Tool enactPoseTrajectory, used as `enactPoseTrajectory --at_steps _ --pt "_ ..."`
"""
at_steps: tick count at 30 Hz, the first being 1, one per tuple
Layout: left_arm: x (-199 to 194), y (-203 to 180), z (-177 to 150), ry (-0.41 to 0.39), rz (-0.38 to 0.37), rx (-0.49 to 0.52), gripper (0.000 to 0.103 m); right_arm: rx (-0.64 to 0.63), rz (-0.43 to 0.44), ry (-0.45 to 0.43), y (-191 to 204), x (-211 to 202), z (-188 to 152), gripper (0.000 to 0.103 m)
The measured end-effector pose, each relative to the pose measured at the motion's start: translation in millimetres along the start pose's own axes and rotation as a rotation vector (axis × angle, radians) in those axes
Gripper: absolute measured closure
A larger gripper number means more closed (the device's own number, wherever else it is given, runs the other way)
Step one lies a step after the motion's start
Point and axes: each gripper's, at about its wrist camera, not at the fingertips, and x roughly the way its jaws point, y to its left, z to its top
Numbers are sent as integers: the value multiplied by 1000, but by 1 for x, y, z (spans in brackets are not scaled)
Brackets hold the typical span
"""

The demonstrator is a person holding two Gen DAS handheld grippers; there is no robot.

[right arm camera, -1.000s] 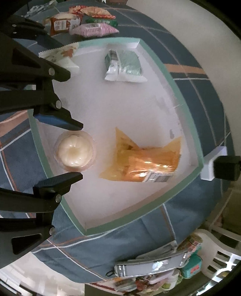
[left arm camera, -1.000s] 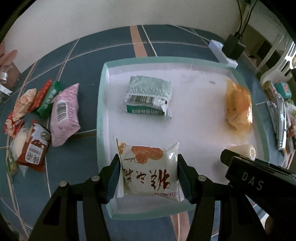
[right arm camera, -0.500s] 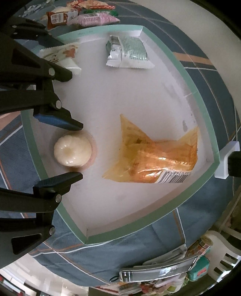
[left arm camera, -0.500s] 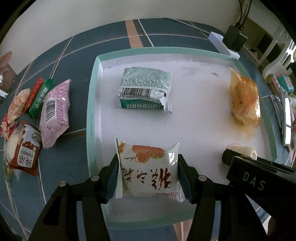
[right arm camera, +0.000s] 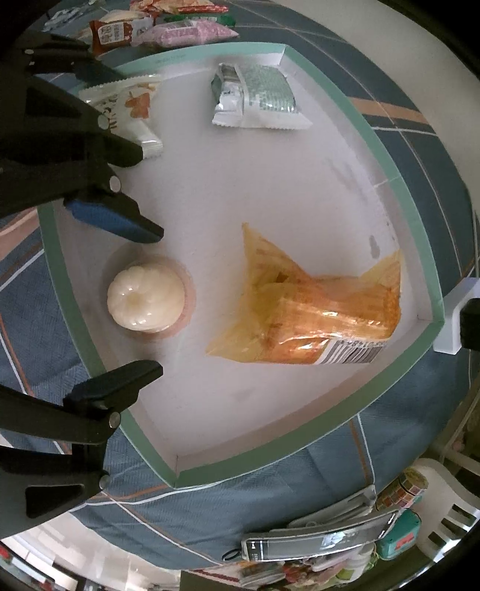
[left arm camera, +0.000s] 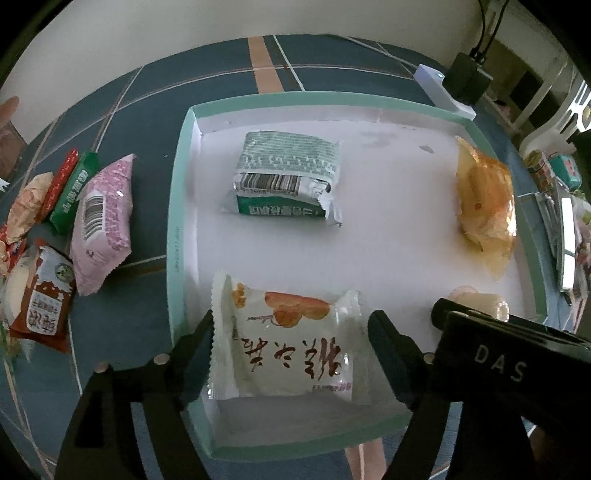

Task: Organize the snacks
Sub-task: 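Carry bun and pastry pack to the white tray and release them, then move both tools back toward the remaining snacks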

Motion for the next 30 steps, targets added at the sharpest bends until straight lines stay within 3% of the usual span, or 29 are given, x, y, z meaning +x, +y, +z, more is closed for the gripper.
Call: enactPoseTrajectory --at_steps 3,7,14,16,25,30 --pt "-2 2 2 0 -14 -2 16 2 -29 -14 0 -4 -2 26" --pt "-9 1 9 -19 -3 6 3 12 6 -55 -1 -17 0 16" --pt "-30 9 12 -68 19 -39 2 -2 6 -129 3 -40 -3 13" --pt "-35 19 15 -69 35 -61 0 -1 1 -145 1 -45 -4 0" --pt "-40 60 14 -10 113 -190 0 -8 -9 -164 -8 -47 -2 0" --pt "-46 96 21 -18 116 -261 0 -28 -6 -162 -3 -47 -4 0"
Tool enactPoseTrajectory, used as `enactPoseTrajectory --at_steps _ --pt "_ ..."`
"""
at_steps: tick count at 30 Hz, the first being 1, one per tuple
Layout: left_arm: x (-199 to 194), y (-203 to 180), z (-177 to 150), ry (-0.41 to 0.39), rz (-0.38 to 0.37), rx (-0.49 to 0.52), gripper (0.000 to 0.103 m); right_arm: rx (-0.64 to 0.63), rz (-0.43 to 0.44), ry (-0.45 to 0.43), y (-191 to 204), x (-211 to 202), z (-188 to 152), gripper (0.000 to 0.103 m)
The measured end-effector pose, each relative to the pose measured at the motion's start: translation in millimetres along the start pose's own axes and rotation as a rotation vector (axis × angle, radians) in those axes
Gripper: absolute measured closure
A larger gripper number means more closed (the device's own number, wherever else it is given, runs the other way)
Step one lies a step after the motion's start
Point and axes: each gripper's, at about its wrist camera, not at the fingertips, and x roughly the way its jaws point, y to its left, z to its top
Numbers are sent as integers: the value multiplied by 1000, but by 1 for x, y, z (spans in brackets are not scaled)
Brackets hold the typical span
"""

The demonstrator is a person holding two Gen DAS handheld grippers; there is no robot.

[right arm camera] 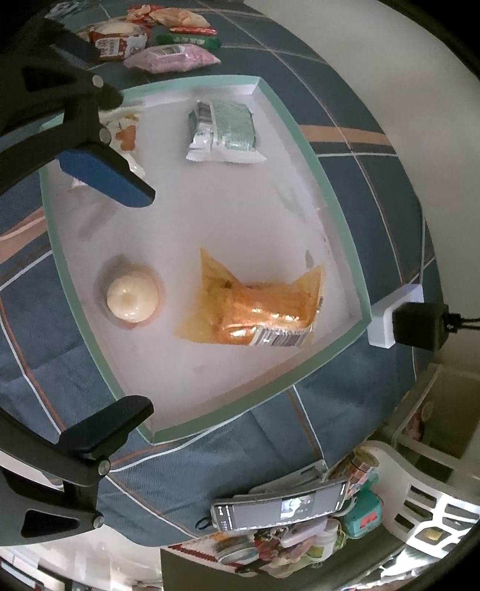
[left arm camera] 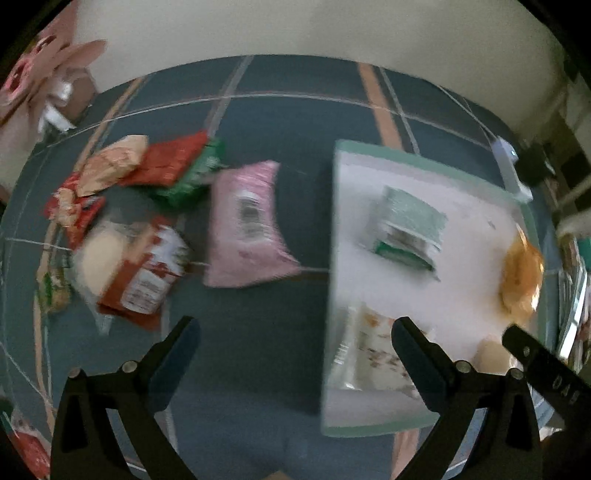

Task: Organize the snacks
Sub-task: 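Move both tools back toward the remaining snacks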

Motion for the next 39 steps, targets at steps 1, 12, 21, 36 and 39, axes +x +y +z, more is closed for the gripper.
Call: enactPoseTrajectory --at_steps 1,12,21,36,39 --pt "-3 9 3 -8 5 -10 0 -8 1 0 2 -1 0 0" --pt "-27 104 15 -71 94 -157 0 -136 57 5 47 -6 -14 0" --pt "-42 167 11 -101 164 -259 0 -261 126 -6 95 -14 -36 0" --pt "-43 252 -4 -90 182 -486 0 -309 269 -50 170 -38 -57 0" --pt "-40 262 -7 -84 168 -526 0 -298 308 -38 183 -36 -59 0"
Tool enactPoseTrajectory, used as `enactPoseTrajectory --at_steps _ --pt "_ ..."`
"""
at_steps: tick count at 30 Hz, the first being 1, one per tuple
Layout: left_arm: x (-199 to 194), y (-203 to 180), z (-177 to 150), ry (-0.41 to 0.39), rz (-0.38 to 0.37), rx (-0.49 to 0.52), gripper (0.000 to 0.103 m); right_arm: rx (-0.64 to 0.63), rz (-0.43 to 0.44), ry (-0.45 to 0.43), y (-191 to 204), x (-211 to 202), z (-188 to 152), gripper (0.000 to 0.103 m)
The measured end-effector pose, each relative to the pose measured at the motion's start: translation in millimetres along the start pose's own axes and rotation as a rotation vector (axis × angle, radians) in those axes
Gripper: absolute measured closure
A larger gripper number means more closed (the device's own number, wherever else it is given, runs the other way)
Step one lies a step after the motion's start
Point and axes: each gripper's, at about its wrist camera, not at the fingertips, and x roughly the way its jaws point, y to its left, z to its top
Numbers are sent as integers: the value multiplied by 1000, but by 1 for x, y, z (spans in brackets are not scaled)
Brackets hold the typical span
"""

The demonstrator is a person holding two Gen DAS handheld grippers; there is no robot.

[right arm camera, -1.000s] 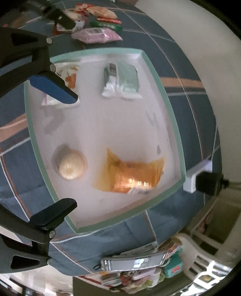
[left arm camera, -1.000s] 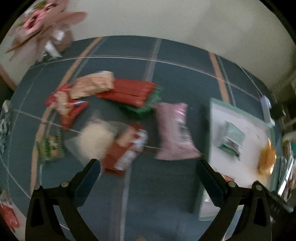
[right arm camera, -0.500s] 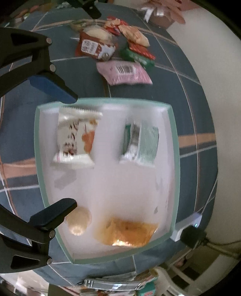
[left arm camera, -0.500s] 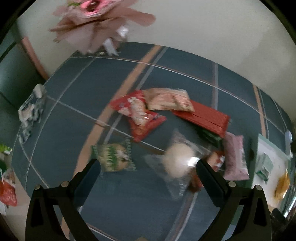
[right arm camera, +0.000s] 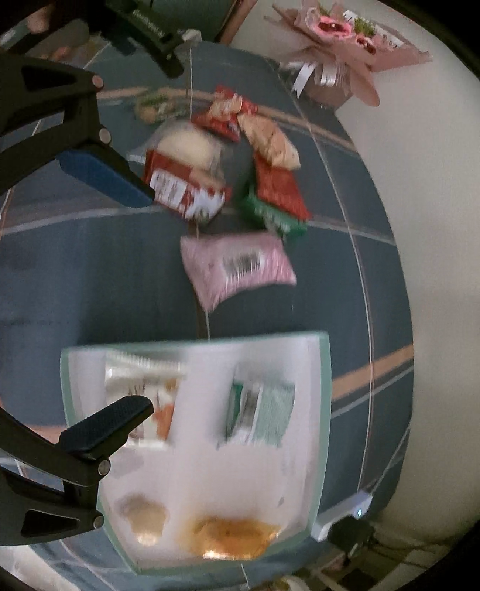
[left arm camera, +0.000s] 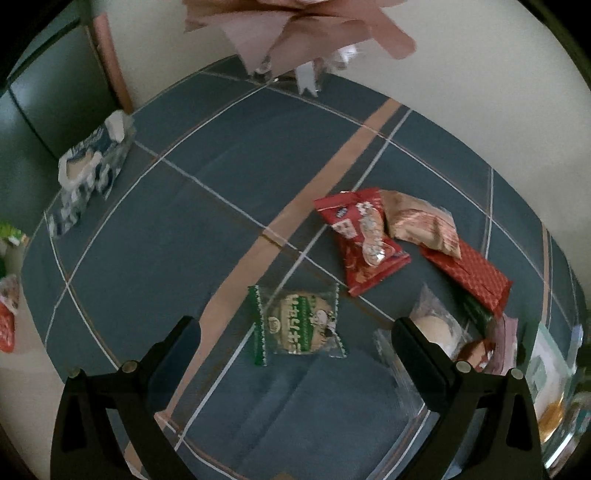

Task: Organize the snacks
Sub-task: 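Move both tools back toward the remaining snacks, then grasp the red-white milk biscuit pack with right tool while left tool grasps green cookie pack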

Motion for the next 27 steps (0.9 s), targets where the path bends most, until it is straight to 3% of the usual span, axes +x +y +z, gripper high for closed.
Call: enactPoseTrajectory --at_steps 7,18,27 --pt "18 14 6 45 0 -56 0 5 47 45 26 26 1 0" --pt "56 18 12 131 -23 -111 0 98 74 78 32 58 12 0" --pt "71 13 13 153 -39 -103 0 144 117 88 32 74 21 9"
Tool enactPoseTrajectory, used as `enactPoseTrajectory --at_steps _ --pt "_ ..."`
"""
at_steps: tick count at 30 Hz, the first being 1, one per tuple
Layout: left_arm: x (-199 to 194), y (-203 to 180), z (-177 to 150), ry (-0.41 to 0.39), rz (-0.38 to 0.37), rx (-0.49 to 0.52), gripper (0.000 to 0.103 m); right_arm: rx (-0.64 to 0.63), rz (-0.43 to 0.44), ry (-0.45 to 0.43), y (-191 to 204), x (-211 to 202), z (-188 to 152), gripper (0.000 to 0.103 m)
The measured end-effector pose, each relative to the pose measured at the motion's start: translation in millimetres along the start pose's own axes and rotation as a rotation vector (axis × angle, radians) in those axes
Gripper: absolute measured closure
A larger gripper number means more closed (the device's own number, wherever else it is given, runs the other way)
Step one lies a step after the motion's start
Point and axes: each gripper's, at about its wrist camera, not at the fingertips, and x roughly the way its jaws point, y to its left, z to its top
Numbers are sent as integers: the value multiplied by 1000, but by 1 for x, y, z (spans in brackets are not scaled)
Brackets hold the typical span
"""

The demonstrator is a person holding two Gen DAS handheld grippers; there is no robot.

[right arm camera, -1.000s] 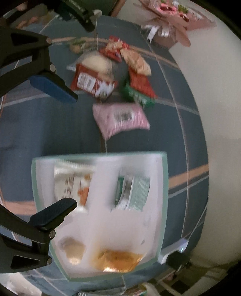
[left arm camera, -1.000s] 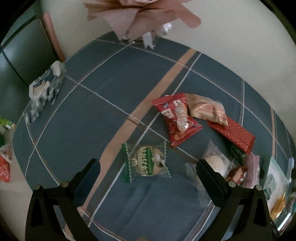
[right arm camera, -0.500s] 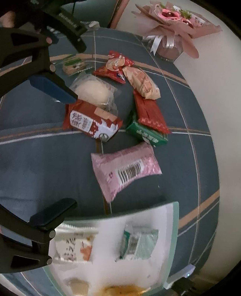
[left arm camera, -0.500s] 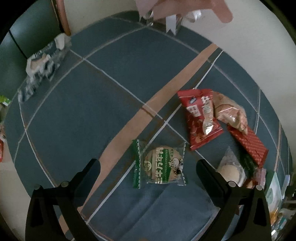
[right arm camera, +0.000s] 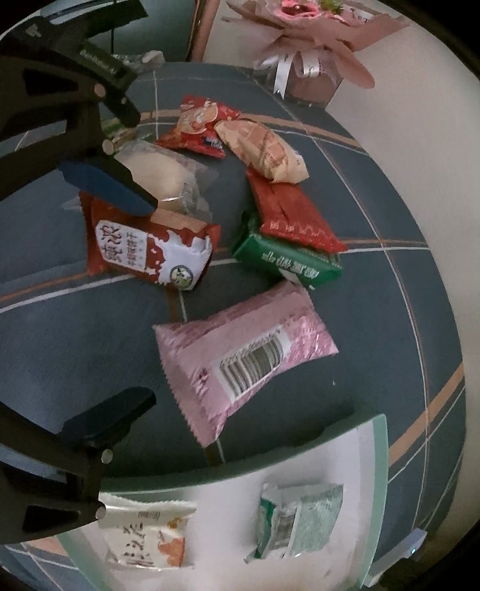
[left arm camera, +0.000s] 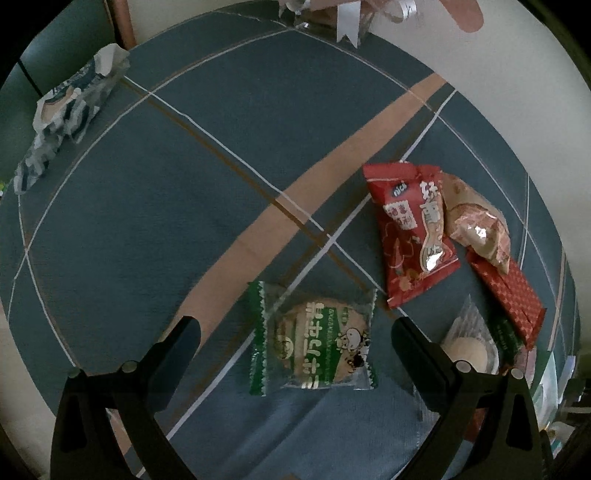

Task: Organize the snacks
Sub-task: 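Grasp the red-white milk biscuit pack with right tool while left tool grasps green cookie pack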

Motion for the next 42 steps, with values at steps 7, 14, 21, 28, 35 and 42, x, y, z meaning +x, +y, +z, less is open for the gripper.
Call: enactPoseTrajectory --at_steps 7,14,21,28,35,42 --pt "13 -8 3 8 -12 -2 0 10 64 18 10 11 5 23" --pt "18 -2 4 7 -30 -23 4 -9 108 26 31 20 9 43" --pt "14 -1 3 -8 -30 -15 38 -8 144 31 38 24 10 57" --pt "7 0 2 -28 -70 -35 51 -19 132 36 32 14 10 61" --pt "-15 -4 1 -68 -106 -45 51 -24 111 26 21 -1 10 61" --pt "-52 -15 -6 -150 -129 0 51 -32 102 6 14 -23 9 61"
